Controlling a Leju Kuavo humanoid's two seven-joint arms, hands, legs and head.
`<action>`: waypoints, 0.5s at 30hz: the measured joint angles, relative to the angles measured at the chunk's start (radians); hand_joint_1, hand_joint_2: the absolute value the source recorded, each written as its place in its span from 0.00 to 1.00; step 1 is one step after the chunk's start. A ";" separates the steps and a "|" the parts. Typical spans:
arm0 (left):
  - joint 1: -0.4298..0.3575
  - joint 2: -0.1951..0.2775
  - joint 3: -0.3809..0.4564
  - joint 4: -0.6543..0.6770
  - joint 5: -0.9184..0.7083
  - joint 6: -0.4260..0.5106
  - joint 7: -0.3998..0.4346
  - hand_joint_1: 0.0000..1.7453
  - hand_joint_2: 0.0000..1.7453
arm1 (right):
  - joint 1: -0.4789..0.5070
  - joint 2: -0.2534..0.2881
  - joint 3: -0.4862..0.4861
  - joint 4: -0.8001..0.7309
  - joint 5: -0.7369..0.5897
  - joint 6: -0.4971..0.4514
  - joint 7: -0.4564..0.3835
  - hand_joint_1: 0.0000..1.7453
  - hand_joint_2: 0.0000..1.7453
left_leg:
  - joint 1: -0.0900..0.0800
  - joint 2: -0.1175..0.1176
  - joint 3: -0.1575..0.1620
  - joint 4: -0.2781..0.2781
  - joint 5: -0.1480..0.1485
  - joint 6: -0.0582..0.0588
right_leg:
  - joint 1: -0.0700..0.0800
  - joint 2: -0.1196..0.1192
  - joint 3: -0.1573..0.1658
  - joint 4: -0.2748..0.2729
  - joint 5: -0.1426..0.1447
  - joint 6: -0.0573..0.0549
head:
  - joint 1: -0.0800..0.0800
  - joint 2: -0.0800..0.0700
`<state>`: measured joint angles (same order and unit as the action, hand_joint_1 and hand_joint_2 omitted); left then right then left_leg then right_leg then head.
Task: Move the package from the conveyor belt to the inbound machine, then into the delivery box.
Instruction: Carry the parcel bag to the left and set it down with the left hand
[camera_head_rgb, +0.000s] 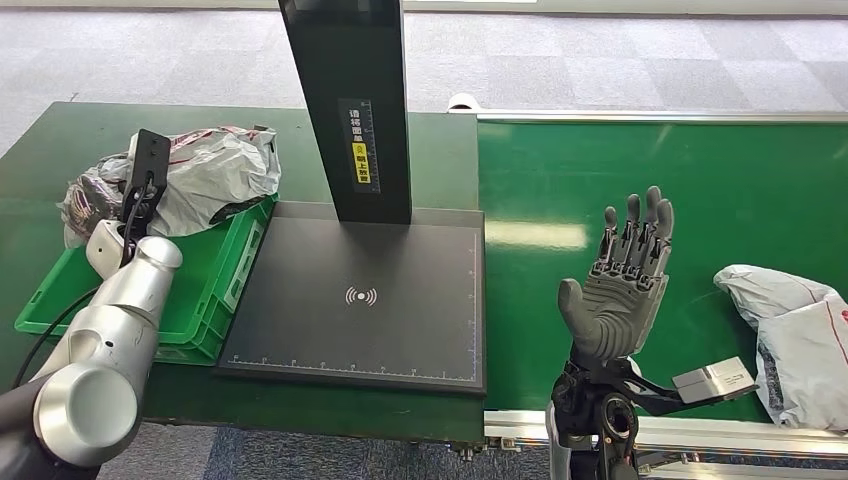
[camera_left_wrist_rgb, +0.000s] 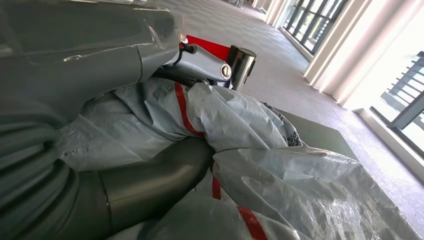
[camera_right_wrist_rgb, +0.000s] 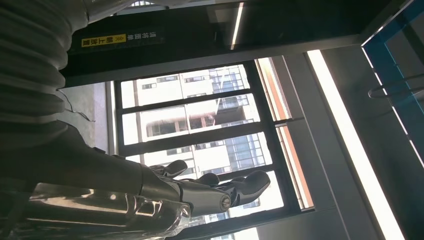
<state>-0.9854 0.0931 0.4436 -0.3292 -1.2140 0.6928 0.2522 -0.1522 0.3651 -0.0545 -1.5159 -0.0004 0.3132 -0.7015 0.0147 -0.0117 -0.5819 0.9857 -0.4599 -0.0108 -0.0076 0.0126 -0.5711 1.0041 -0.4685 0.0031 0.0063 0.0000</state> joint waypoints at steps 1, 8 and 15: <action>0.000 0.000 0.001 0.000 0.000 0.000 0.000 1.00 1.00 | 0.000 0.000 0.000 0.000 0.000 0.000 0.000 0.00 1.00 | 0.000 0.000 0.000 0.000 0.000 0.000 | 0.000 0.000 0.000 0.000 0.000 0.000 | 0.000 0.000; -0.001 0.002 0.009 0.000 0.000 0.000 0.000 1.00 1.00 | -0.001 0.000 0.000 0.003 0.000 0.000 0.000 0.00 1.00 | 0.000 0.000 0.000 0.000 0.000 0.000 | 0.000 0.000 0.000 0.000 0.000 0.000 | 0.000 0.000; -0.001 0.002 0.013 0.000 0.000 0.000 0.000 1.00 1.00 | -0.001 0.000 0.000 0.005 0.000 0.000 0.000 0.00 1.00 | 0.000 0.000 0.000 0.000 0.000 0.000 | 0.000 0.000 0.000 0.000 0.000 0.000 | 0.000 0.000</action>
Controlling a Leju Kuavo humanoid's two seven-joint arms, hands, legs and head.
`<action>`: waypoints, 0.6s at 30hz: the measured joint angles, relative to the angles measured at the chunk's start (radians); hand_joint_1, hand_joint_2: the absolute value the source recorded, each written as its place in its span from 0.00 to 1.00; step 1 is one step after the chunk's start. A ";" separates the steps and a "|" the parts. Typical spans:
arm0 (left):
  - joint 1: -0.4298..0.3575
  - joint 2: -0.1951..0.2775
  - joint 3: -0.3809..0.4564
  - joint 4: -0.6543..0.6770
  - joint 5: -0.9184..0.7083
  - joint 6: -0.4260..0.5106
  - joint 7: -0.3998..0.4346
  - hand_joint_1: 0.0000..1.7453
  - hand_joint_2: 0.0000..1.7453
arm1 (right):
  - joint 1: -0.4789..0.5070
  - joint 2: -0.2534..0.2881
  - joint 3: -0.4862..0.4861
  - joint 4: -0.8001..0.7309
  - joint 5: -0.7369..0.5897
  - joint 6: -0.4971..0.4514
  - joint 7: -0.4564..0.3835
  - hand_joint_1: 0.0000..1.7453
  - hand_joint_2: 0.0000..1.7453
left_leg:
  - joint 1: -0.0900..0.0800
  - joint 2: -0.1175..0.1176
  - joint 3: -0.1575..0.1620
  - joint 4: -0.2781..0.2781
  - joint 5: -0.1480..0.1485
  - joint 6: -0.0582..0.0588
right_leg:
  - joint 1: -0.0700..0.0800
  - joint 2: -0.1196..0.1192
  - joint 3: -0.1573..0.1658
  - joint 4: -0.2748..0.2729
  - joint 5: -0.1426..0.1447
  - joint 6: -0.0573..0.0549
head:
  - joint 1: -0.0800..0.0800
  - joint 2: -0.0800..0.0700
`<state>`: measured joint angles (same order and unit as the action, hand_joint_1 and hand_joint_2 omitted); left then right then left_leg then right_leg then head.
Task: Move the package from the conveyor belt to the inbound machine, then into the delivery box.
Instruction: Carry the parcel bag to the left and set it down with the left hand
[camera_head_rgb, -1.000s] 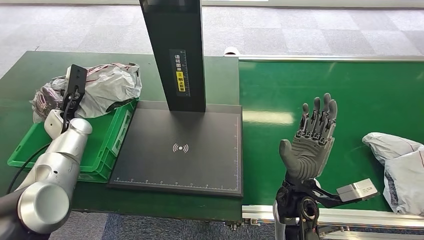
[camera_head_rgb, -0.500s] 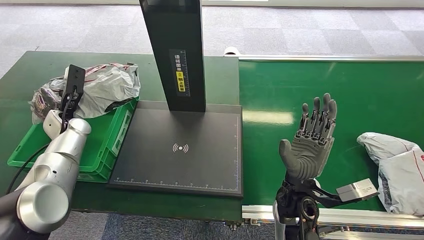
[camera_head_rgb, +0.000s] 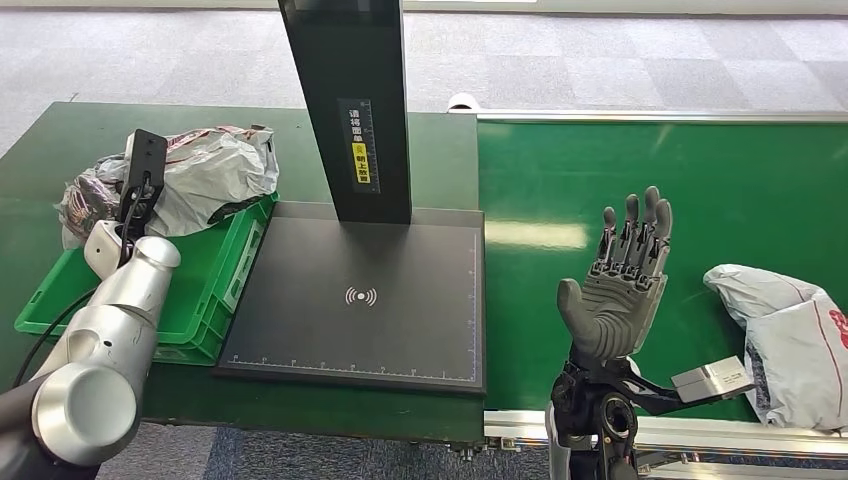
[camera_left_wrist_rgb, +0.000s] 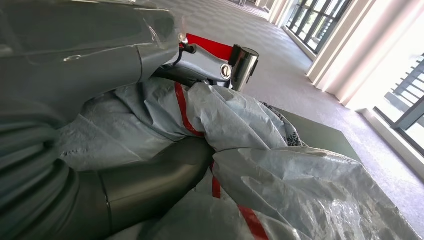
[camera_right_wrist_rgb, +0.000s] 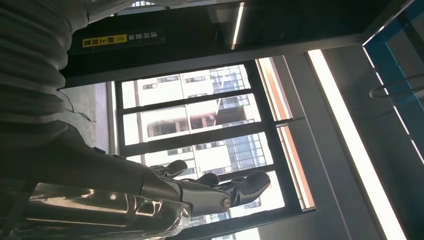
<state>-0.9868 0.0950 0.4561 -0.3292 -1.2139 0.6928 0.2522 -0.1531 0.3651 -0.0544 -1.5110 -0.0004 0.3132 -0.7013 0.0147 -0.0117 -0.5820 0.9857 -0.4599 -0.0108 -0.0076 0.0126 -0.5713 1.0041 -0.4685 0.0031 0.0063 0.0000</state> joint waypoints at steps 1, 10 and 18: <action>0.000 0.000 0.000 0.000 0.000 0.000 0.000 1.00 1.00 | 0.000 0.000 0.000 0.000 0.000 0.000 0.000 0.00 1.00 | 0.000 0.000 0.000 0.000 0.000 0.000 | 0.000 0.000 0.000 0.000 0.000 0.000 | 0.000 0.000; -0.002 -0.002 0.024 -0.008 0.080 0.000 -0.081 0.00 1.00 | 0.000 -0.001 0.000 0.000 0.002 -0.010 0.000 0.00 1.00 | 0.000 0.000 0.000 0.000 0.000 0.000 | 0.000 0.000 0.000 0.000 0.000 0.000 | 0.000 0.000; -0.066 -0.004 0.198 -0.023 0.301 -0.001 -0.372 0.00 1.00 | 0.004 -0.012 -0.008 0.000 -0.006 -0.021 0.000 0.00 1.00 | 0.001 0.000 -0.001 0.000 0.000 0.000 | 0.000 0.000 -0.001 0.000 0.000 0.000 | 0.000 0.000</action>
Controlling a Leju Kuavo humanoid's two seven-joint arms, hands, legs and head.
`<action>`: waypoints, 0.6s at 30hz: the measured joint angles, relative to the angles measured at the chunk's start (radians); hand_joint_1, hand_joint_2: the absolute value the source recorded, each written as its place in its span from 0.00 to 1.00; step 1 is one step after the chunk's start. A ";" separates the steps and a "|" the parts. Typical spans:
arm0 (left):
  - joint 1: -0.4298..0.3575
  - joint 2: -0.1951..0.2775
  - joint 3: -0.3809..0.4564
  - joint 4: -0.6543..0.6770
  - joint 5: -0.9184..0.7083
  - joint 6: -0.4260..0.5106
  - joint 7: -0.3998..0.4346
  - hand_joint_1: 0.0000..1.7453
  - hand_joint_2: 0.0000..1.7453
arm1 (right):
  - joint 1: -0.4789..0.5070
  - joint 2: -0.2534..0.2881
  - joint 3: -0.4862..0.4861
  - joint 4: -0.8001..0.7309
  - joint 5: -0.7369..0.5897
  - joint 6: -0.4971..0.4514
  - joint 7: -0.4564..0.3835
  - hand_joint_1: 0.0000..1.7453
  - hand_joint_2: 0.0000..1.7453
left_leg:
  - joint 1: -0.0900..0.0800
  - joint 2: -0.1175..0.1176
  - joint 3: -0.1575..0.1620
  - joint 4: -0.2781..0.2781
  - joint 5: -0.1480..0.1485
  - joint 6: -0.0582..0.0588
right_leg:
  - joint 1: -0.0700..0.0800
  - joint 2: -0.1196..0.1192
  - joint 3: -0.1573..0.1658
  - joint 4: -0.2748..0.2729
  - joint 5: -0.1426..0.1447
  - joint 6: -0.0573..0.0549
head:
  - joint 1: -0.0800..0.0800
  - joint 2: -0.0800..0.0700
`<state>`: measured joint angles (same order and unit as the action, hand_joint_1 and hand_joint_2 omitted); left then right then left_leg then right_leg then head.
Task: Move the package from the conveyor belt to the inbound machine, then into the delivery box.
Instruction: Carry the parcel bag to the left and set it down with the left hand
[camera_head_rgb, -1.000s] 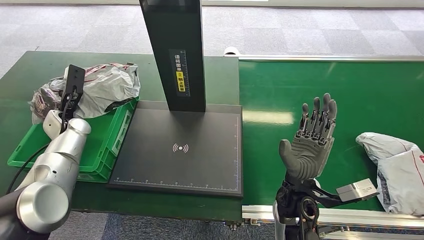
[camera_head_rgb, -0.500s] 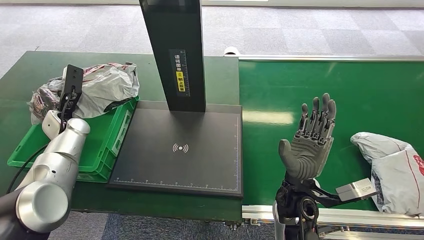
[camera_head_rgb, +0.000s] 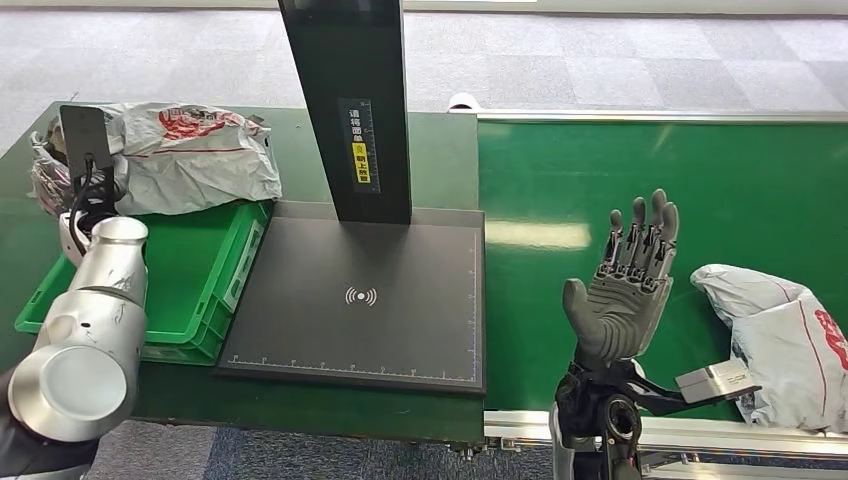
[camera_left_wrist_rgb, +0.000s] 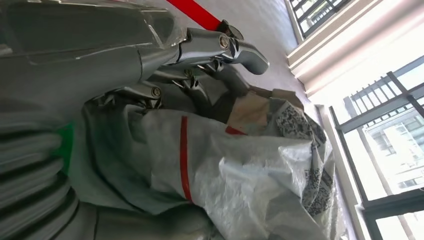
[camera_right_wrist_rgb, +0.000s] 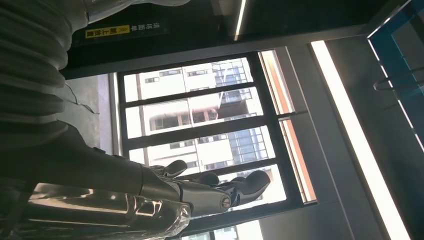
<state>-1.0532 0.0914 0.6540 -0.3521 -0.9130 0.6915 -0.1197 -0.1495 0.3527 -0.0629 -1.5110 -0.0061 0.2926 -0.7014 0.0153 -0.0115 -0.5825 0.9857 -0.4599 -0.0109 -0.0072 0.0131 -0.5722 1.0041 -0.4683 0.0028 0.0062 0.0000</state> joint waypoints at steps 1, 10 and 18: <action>-0.002 0.000 0.008 0.000 0.001 0.000 -0.002 0.00 1.00 | 0.001 -0.001 -0.001 0.000 0.000 0.000 0.000 0.00 1.00 | 0.000 0.000 0.000 0.000 0.000 0.000 | 0.000 0.000 0.000 0.000 0.000 0.000 | 0.000 0.000; -0.012 -0.005 0.048 0.000 -0.003 0.001 -0.008 0.00 1.00 | 0.013 -0.002 -0.008 0.000 0.000 0.000 0.000 0.00 1.00 | 0.000 0.000 0.000 0.000 0.000 0.000 | 0.000 0.000 0.000 0.000 0.000 0.000 | 0.000 0.000; -0.014 -0.011 0.065 0.000 -0.017 0.001 -0.015 0.00 1.00 | 0.028 -0.004 -0.014 -0.001 -0.004 0.003 0.000 0.00 1.00 | 0.000 0.000 0.000 0.000 0.000 0.000 | 0.000 0.000 0.000 0.000 0.000 0.000 | 0.000 0.000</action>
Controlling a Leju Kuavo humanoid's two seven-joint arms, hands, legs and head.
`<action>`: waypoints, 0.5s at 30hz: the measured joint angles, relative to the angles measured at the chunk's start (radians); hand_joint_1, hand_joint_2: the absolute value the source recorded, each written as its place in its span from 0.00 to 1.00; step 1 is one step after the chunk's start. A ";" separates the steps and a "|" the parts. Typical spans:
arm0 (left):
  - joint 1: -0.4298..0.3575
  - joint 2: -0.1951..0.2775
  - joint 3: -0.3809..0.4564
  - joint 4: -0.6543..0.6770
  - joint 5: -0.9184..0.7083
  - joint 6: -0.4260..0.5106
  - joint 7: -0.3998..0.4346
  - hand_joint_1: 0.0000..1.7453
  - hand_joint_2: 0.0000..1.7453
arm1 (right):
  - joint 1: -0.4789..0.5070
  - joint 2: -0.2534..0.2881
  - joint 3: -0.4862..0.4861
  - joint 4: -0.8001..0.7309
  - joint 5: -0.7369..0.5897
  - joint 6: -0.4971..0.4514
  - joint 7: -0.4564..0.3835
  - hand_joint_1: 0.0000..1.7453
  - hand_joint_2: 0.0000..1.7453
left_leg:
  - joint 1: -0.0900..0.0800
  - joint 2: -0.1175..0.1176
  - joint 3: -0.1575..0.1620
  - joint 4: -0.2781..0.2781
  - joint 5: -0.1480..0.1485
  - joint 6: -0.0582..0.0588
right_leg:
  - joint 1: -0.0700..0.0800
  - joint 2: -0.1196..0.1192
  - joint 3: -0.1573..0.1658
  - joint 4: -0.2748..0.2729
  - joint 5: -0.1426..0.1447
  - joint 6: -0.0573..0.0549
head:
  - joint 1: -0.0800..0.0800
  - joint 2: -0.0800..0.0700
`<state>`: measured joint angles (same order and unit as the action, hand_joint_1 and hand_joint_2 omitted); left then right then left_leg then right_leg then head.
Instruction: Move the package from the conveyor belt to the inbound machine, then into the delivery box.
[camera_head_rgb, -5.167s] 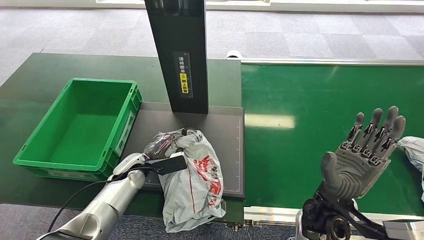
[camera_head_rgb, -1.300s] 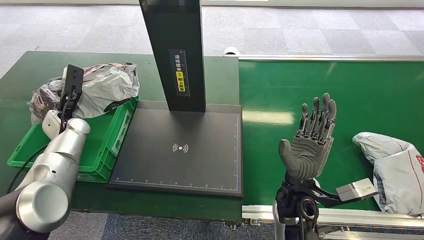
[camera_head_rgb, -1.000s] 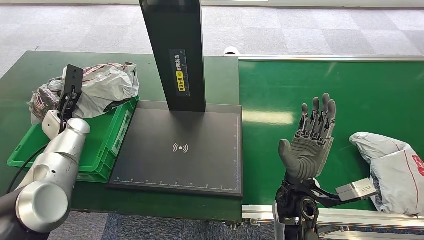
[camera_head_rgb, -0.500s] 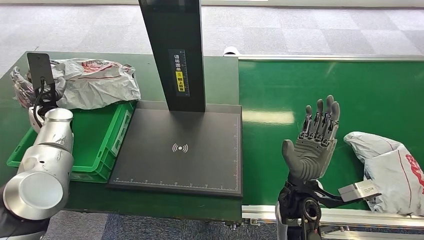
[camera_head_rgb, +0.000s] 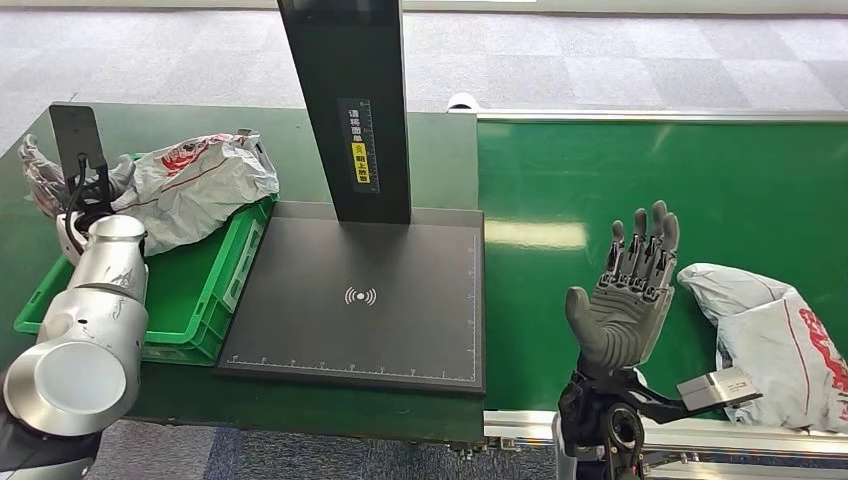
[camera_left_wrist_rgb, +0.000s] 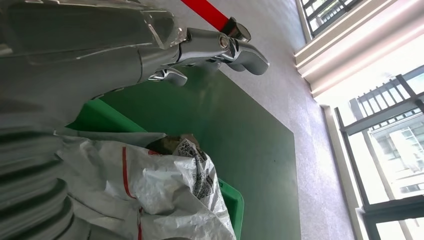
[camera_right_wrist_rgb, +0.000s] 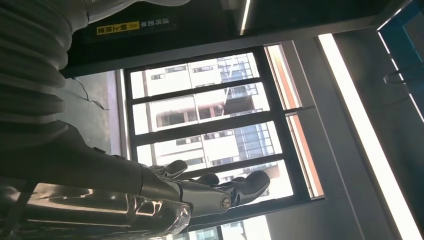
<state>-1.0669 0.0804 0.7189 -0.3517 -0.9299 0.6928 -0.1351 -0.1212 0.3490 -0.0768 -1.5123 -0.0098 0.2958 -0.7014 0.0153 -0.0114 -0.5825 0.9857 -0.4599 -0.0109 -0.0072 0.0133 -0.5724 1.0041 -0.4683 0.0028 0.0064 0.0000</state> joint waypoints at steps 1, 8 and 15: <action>0.000 -0.001 0.002 0.000 0.001 0.000 -0.005 0.00 1.00 | 0.001 0.000 -0.001 0.000 0.000 0.000 0.000 0.00 1.00 | 0.000 0.000 0.000 0.000 0.000 0.000 | 0.000 0.000 0.000 0.000 0.000 0.000 | 0.000 0.000; 0.026 -0.057 0.048 -0.077 0.338 -0.346 -0.443 0.00 1.00 | 0.016 0.000 -0.009 -0.006 0.008 -0.029 0.000 0.00 1.00 | -0.001 -0.001 0.000 0.000 0.000 0.000 | -0.001 -0.001 0.001 0.000 0.000 0.000 | 0.000 0.000; 0.281 -0.217 -0.171 -0.488 0.683 -0.686 -0.566 0.00 1.00 | 0.038 -0.001 -0.011 0.001 0.032 -0.066 0.000 0.00 1.00 | -0.002 0.000 -0.002 0.000 -0.001 0.000 | -0.002 0.000 -0.001 0.000 0.000 0.001 | 0.000 0.000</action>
